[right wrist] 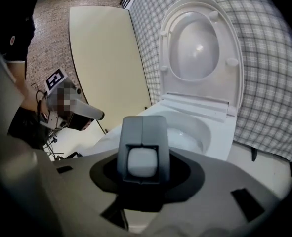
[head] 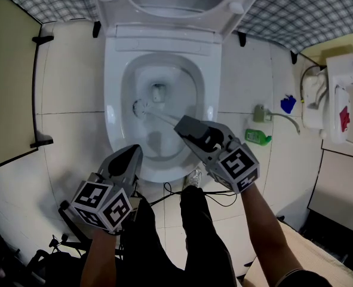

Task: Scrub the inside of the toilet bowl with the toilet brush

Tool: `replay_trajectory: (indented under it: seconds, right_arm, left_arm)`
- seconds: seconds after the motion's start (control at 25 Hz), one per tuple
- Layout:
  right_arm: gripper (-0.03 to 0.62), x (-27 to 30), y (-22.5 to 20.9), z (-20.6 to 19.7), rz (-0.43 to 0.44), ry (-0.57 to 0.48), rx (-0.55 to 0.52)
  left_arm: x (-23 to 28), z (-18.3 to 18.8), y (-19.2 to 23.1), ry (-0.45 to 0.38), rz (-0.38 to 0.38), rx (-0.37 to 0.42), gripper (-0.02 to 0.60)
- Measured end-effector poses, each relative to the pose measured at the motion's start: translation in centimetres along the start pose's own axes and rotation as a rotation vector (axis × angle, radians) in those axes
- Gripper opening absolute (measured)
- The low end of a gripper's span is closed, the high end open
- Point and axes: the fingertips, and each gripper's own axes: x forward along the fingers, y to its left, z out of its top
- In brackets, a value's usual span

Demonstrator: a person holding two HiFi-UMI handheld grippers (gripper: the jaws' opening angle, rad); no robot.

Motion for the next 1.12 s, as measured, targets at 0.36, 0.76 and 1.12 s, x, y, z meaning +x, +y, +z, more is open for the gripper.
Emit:
replay_trajectory:
  seconds: [0.36,0.76,1.12]
  right_arm:
    - [0.192,0.0,-0.6,-2.1,-0.100,0.027,0.062]
    - [0.192,3.1,-5.2,-0.7,-0.285,-0.036,0.239]
    - [0.195,3.1,-1.7,-2.6,-0.184,0.127,0.086]
  left_arm:
    - [0.5,-0.4,-0.3,0.020,-0.011,0.001,0.008]
    - [0.8,-0.7,0.1,0.027,-0.014,-0.011,0.008]
    - [0.7,-1.1,-0.1,0.026,-0.026,-0.019,0.008]
